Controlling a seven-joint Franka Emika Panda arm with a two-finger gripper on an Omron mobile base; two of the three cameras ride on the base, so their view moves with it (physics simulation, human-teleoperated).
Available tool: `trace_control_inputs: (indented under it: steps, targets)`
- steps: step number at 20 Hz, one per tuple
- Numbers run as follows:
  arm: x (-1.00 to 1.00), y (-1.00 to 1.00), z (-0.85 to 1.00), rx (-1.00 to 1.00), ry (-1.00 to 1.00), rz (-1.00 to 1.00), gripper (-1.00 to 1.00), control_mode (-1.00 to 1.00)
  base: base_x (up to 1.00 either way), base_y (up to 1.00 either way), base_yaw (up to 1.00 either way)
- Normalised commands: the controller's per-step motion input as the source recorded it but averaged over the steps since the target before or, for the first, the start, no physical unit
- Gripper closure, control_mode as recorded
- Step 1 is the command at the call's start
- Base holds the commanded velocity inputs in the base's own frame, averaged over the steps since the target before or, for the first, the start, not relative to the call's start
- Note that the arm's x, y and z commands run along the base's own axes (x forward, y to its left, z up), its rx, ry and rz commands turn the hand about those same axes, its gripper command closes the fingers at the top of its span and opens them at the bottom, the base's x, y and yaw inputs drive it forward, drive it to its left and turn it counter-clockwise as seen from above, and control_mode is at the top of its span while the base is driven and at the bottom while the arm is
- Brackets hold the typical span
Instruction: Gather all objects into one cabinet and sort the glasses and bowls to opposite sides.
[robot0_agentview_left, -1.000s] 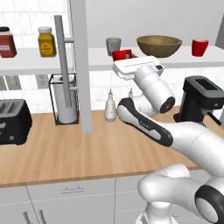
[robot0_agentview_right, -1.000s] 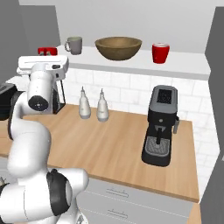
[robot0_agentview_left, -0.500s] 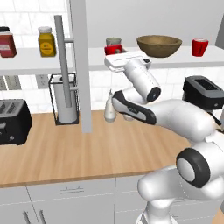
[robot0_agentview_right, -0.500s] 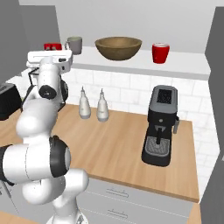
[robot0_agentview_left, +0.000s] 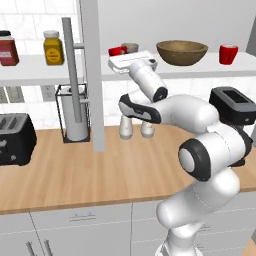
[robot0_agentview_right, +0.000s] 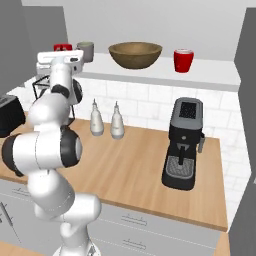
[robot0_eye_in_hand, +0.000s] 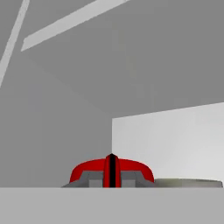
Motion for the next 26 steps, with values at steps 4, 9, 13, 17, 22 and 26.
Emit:
trace_control_inputs:
  steps: [4, 9, 13, 17, 22, 26]
  targets:
    - [0.54, 0.25, 0.00, 0.00, 0.00, 0.00, 1.00, -1.00, 0.00, 0.00, 0.00]
    - [0.32, 0.00, -0.05, 0.00, 0.00, 0.00, 1.00, -1.00, 0.00, 0.00, 0.00]
    - [0.29, 0.00, -0.22, 0.00, 0.00, 0.00, 1.00, -1.00, 0.00, 0.00, 0.00]
    - [0.33, 0.00, -0.23, 0.01, 0.00, 0.00, 1.00, -1.00, 0.00, 0.00, 0.00]
    - [0.32, 0.02, -0.19, 0.03, -0.03, 0.00, 1.00, -1.00, 0.00, 0.00, 0.00]
    - [0.00, 0.07, -0.29, 0.01, -0.04, 0.00, 1.00, -1.00, 0.00, 0.00, 0.00]
